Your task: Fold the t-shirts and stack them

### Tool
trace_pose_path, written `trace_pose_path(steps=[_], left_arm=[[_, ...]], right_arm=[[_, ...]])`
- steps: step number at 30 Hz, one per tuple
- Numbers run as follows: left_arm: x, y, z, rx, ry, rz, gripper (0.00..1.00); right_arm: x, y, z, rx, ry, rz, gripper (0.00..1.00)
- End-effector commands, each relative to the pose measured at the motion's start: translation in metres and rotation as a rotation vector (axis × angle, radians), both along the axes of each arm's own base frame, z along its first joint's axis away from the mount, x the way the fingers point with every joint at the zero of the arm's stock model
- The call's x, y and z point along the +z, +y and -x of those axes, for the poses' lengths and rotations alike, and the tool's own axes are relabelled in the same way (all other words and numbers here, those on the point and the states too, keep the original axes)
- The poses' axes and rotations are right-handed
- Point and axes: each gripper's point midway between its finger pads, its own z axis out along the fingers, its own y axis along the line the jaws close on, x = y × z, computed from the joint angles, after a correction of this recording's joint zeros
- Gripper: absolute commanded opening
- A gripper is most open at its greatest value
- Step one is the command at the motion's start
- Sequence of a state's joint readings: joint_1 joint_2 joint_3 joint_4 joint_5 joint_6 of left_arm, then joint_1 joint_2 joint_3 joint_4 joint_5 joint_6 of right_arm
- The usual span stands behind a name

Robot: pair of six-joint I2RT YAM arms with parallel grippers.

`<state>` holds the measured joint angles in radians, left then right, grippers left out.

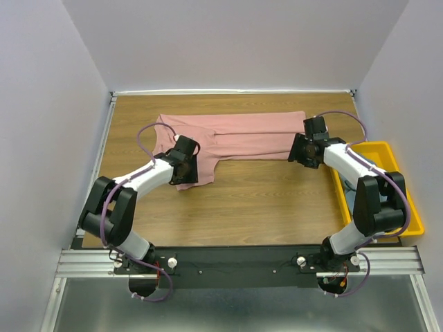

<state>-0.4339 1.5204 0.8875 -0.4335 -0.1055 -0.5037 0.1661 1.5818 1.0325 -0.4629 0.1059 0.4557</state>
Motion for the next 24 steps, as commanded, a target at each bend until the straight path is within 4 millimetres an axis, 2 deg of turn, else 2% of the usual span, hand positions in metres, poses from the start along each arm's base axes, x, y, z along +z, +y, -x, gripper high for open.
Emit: trace_pose_path(steps=[1,7,8,10,11,12,17,18,21,24], left_arm=[[-0.018,0.000,0.004,0.018,0.037,-0.045,0.51],[-0.032,0.000,0.007,0.027,0.074,-0.079,0.42],[-0.031,0.001,0.007,0.031,0.074,-0.085,0.33],[-0.023,0.002,0.001,0.039,0.048,-0.089,0.25],[-0.018,0.002,-0.004,0.047,0.030,-0.093,0.03],[-0.013,0.002,-0.007,0.052,0.017,-0.095,0.00],[0.008,-0.002,-0.030,0.048,-0.036,-0.110,0.00],[0.019,-0.003,-0.042,0.058,-0.072,-0.114,0.00],[0.030,0.000,-0.062,0.064,-0.111,-0.134,0.00],[0.050,0.004,-0.096,0.083,-0.177,-0.141,0.00]], right_arm=[[-0.005,0.010,0.002,0.017,-0.006,-0.035,0.71],[-0.011,0.011,0.007,0.033,0.008,-0.038,0.71],[-0.011,0.012,0.007,0.033,0.009,-0.042,0.71],[-0.012,0.012,0.007,0.034,0.011,-0.043,0.71],[-0.011,0.013,0.007,0.037,0.010,-0.047,0.71],[-0.012,0.013,0.007,0.041,0.012,-0.050,0.71],[-0.008,0.015,0.004,0.045,0.001,-0.056,0.71],[-0.008,0.016,0.004,0.049,0.002,-0.057,0.71],[-0.004,0.019,0.003,0.061,-0.006,-0.071,0.71],[0.000,0.022,0.001,0.077,-0.014,-0.082,0.70]])
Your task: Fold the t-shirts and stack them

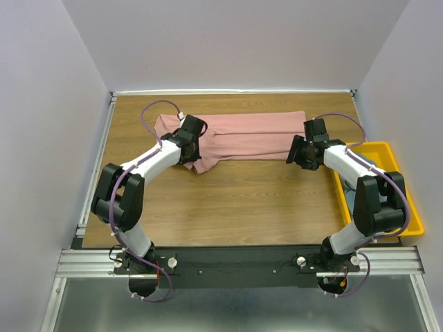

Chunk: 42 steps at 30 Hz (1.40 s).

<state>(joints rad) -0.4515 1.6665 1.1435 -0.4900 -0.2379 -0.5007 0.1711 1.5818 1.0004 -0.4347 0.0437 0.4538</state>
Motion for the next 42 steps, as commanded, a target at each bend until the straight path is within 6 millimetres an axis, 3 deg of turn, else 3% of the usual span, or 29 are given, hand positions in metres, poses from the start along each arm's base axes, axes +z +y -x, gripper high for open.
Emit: trace_pose_path(steps=[1,5,6,7,11,12,14,18,22,23,26,27,29,32,34,35,36,37,38,39,41,42], left_arm=[[0.016,0.020,-0.043,0.050,-0.077,-0.070,0.00],[0.029,0.028,-0.082,0.078,-0.131,-0.067,0.00],[0.040,0.028,-0.096,0.081,-0.162,-0.059,0.00],[0.034,0.030,-0.104,0.087,-0.154,-0.062,0.00],[0.044,0.042,-0.143,0.119,-0.201,-0.052,0.00],[0.055,0.041,-0.156,0.122,-0.236,-0.040,0.00],[0.047,0.045,-0.170,0.117,-0.234,-0.053,0.00],[0.053,0.038,-0.196,0.103,-0.273,-0.049,0.00],[0.042,0.032,-0.208,0.079,-0.277,-0.038,0.06],[0.040,0.032,-0.209,0.075,-0.275,-0.038,0.10],[0.038,0.032,-0.210,0.076,-0.275,-0.041,0.41],[0.036,0.033,-0.208,0.083,-0.270,-0.047,0.56],[0.044,0.037,-0.206,0.094,-0.278,-0.046,0.64],[0.065,0.045,-0.196,0.120,-0.302,-0.021,0.64],[0.067,0.058,-0.186,0.149,-0.300,-0.009,0.64],[0.089,0.063,-0.180,0.171,-0.341,0.023,0.60],[0.092,0.070,-0.175,0.186,-0.347,0.039,0.58],[0.075,0.076,-0.160,0.189,-0.304,0.049,0.57],[0.095,0.088,-0.155,0.213,-0.352,0.074,0.56],[0.075,0.092,-0.138,0.222,-0.306,0.090,0.53],[0.081,0.104,-0.127,0.238,-0.336,0.112,0.47],[0.064,0.105,-0.115,0.235,-0.298,0.117,0.46]], right_arm=[[0.010,0.009,-0.006,0.038,-0.031,-0.029,0.70],[0.017,0.020,-0.009,0.081,-0.042,-0.076,0.70],[0.019,0.023,-0.010,0.091,-0.044,-0.084,0.70],[0.019,0.023,-0.011,0.092,-0.043,-0.090,0.70],[0.018,0.027,-0.014,0.107,-0.036,-0.097,0.70],[0.017,0.028,-0.014,0.110,-0.032,-0.101,0.70],[0.015,0.029,-0.017,0.117,-0.025,-0.103,0.70],[0.012,0.032,-0.023,0.129,-0.016,-0.105,0.70],[0.009,0.034,-0.030,0.137,-0.010,-0.108,0.70],[0.008,0.034,-0.032,0.136,-0.010,-0.107,0.70],[0.007,0.033,-0.038,0.124,-0.010,-0.094,0.70],[0.007,0.028,-0.041,0.095,-0.015,-0.076,0.70],[0.008,0.021,-0.045,0.071,-0.026,-0.046,0.70],[0.012,0.006,-0.055,0.023,-0.050,0.005,0.70],[0.014,-0.006,-0.061,-0.013,-0.059,0.004,0.70],[0.014,-0.015,-0.065,-0.045,-0.064,-0.004,0.69],[0.014,-0.016,-0.068,-0.051,-0.069,-0.020,0.69],[0.014,-0.020,-0.071,-0.071,-0.071,-0.033,0.68],[0.014,-0.023,-0.075,-0.082,-0.076,-0.044,0.68],[0.014,-0.025,-0.077,-0.092,-0.077,-0.073,0.68],[0.016,-0.026,-0.083,-0.104,-0.093,-0.088,0.68],[0.014,-0.028,-0.086,-0.115,-0.095,-0.100,0.67]])
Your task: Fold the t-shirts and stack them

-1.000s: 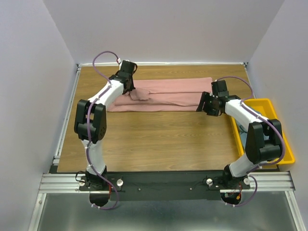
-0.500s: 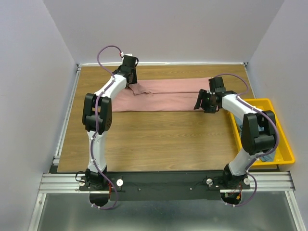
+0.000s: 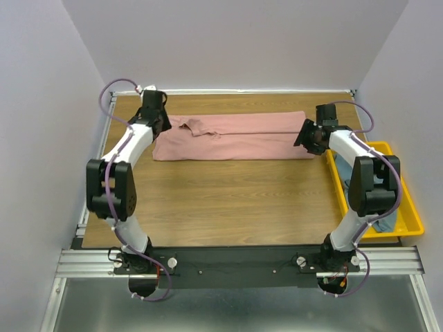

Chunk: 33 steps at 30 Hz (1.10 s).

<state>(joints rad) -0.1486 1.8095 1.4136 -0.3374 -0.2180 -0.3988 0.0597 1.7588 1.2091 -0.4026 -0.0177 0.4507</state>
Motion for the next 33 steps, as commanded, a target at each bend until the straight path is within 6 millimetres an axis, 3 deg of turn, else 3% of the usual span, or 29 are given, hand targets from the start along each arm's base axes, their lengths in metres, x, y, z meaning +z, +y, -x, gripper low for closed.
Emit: trace_pose_path(steps=[1,6,10,14,15,17,19,25,27,28,32,33], left_arm=[[-0.003,0.007,0.019,0.013,-0.034,0.093,0.42],[-0.037,0.009,0.025,-0.005,0.028,0.140,0.28],[-0.065,0.021,0.022,0.015,0.087,0.130,0.27],[-0.100,0.034,0.035,0.043,0.195,0.136,0.26],[-0.105,0.037,0.042,0.057,0.224,0.139,0.26],[-0.116,0.036,0.058,0.057,0.269,0.143,0.26],[-0.126,0.048,0.077,0.090,0.308,0.148,0.26],[-0.154,0.055,0.144,0.121,0.429,0.166,0.26],[-0.150,0.059,0.157,0.130,0.425,0.179,0.25],[-0.157,0.064,0.174,0.148,0.454,0.185,0.26],[-0.142,0.070,0.199,0.190,0.421,0.200,0.26],[-0.137,0.060,0.200,0.156,0.402,0.248,0.25]], right_arm=[[0.003,-0.003,-0.019,-0.043,-0.039,-0.051,0.67],[-0.007,-0.002,-0.029,-0.051,-0.034,-0.092,0.63],[-0.019,-0.006,-0.032,-0.065,-0.025,-0.094,0.62],[-0.046,-0.012,-0.023,-0.079,0.032,-0.078,0.61],[-0.051,-0.024,-0.021,-0.109,0.043,-0.076,0.61],[-0.060,-0.027,-0.010,-0.121,0.072,-0.078,0.61],[-0.063,-0.025,-0.001,-0.133,0.092,-0.098,0.61],[-0.083,-0.025,0.058,-0.169,0.201,-0.100,0.62],[-0.087,-0.028,0.080,-0.175,0.259,-0.078,0.62],[-0.086,-0.030,0.094,-0.181,0.286,-0.061,0.63],[-0.073,-0.036,0.115,-0.168,0.291,-0.019,0.63],[-0.069,-0.037,0.115,-0.156,0.282,-0.013,0.63]])
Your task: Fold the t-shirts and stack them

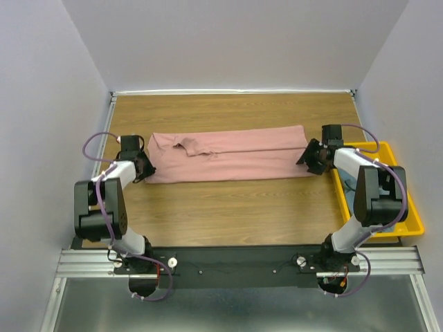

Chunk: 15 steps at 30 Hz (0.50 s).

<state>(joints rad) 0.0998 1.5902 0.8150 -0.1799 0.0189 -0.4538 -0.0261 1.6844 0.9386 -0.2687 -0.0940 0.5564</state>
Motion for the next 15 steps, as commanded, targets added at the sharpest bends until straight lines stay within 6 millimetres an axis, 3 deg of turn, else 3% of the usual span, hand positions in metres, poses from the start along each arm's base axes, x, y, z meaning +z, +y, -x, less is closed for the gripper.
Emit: trace_pose_path(steps=[1,5,7,11,15], left_arm=[[-0.023,-0.008,0.071,0.008,0.172,0.066,0.26],[0.029,-0.013,0.048,-0.003,-0.001,0.090,0.37],[0.057,-0.020,0.032,-0.025,-0.096,0.128,0.43],[0.100,-0.042,0.002,-0.085,-0.277,0.229,0.51],[0.105,-0.067,-0.019,-0.111,-0.330,0.349,0.48]], right_arm=[[-0.018,-0.019,0.064,0.001,0.207,0.097,0.63],[0.032,-0.009,0.036,0.093,0.044,0.089,0.63],[0.050,0.011,0.025,0.167,-0.017,0.091,0.63],[0.083,0.063,0.001,0.301,-0.145,0.067,0.62],[0.099,0.147,-0.008,0.476,-0.268,-0.082,0.58]])
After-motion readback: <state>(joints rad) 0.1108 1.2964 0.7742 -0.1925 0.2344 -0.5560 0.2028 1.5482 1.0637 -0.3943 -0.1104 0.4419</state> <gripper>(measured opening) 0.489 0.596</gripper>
